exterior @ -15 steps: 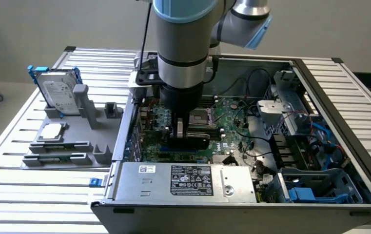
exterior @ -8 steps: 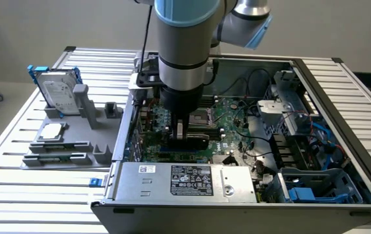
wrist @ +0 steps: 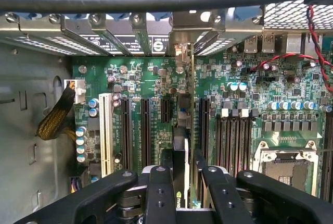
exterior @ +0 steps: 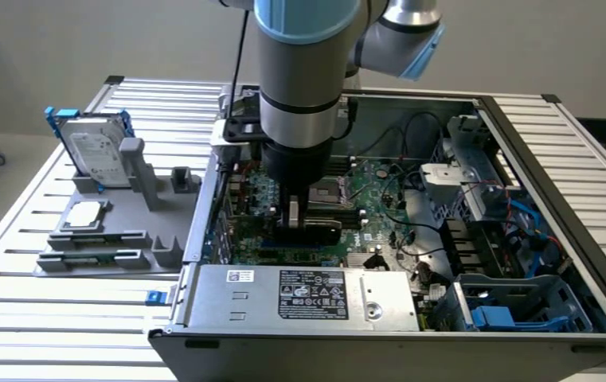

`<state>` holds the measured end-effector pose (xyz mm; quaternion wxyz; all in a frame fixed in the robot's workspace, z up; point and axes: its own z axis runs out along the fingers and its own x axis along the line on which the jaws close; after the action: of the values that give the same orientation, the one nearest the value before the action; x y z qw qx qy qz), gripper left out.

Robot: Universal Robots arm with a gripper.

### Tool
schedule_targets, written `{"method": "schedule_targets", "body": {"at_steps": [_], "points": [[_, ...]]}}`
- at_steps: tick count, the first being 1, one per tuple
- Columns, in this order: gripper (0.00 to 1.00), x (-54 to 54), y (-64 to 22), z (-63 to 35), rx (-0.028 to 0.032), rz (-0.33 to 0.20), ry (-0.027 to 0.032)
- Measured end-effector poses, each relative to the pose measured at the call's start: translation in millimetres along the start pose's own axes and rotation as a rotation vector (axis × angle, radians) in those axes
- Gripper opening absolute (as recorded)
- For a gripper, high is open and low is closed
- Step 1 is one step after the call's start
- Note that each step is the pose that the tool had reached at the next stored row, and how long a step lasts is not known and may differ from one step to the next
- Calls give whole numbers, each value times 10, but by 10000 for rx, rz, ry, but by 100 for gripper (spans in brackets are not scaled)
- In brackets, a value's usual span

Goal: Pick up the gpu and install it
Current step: 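Insert the gpu into the slot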

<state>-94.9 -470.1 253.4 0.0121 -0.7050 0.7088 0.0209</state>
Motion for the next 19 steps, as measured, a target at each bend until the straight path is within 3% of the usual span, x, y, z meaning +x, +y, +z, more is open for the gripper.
{"method": "schedule_targets", "body": {"at_steps": [1,2,3,4,7,10,13,14,19], "points": [[26,0,-1,0,-6,2,-1],[26,0,3,0,29,3,9],[26,-2,42,3,318,-3,71],[26,-2,60,4,472,-9,111],[27,1,57,-1,474,-17,129],[46,0,57,-1,474,-17,126],[52,0,57,0,474,-17,125],[58,0,57,0,474,-16,125],[58,0,57,-1,474,-17,125]]}}
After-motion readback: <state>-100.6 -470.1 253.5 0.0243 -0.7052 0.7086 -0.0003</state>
